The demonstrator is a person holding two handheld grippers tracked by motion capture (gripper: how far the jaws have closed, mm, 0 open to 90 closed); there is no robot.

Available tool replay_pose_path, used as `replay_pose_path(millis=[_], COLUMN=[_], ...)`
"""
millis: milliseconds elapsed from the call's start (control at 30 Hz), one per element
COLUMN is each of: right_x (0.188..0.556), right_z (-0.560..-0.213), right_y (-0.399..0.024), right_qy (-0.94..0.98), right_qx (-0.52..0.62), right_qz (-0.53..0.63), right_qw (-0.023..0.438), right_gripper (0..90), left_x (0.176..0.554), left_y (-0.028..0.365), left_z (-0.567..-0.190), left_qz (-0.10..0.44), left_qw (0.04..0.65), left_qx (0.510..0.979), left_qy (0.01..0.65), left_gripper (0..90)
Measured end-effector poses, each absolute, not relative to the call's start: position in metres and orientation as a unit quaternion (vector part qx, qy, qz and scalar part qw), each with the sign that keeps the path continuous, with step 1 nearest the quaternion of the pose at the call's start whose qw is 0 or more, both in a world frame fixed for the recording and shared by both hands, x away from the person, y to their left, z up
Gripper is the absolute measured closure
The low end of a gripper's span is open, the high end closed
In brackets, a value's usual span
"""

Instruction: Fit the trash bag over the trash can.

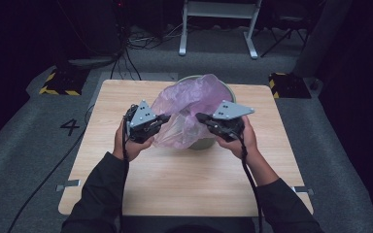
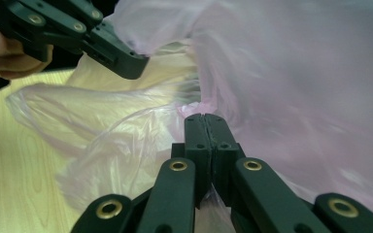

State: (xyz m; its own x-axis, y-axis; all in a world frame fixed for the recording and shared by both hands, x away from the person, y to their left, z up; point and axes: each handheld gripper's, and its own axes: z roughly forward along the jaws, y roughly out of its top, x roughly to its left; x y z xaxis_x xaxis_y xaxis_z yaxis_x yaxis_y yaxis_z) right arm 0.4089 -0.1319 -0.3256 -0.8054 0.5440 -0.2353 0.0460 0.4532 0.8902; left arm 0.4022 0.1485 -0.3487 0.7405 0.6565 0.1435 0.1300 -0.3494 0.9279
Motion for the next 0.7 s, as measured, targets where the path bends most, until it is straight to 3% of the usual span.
replay_pose_path(millis=[300,600,633,700], right_x=[0.395,0.411,0.414,0.414], right_z=[-0.321,-0.341,-0.345,-0.346], right_y=[-0.19,-0.246,-0.25,-0.251], right_qy=[0.793,0.77,0.772,0.771], right_qx=[0.217,0.297,0.303,0.304], right_qz=[0.51,0.504,0.498,0.501], right_qw=[0.25,0.253,0.255,0.25], right_gripper=[89.8,89.9,87.6,84.8], left_x=[0.416,0.423,0.421,0.418], left_y=[0.155,0.164,0.165,0.165], left_z=[-0.347,-0.351,-0.351,-0.351], left_qz=[0.266,0.264,0.253,0.252], left_qw=[0.498,0.492,0.502,0.505], left_qx=[0.777,0.773,0.774,0.776], left_qy=[0.28,0.3,0.29,0.28], left_gripper=[90.0,89.9,83.2,80.3])
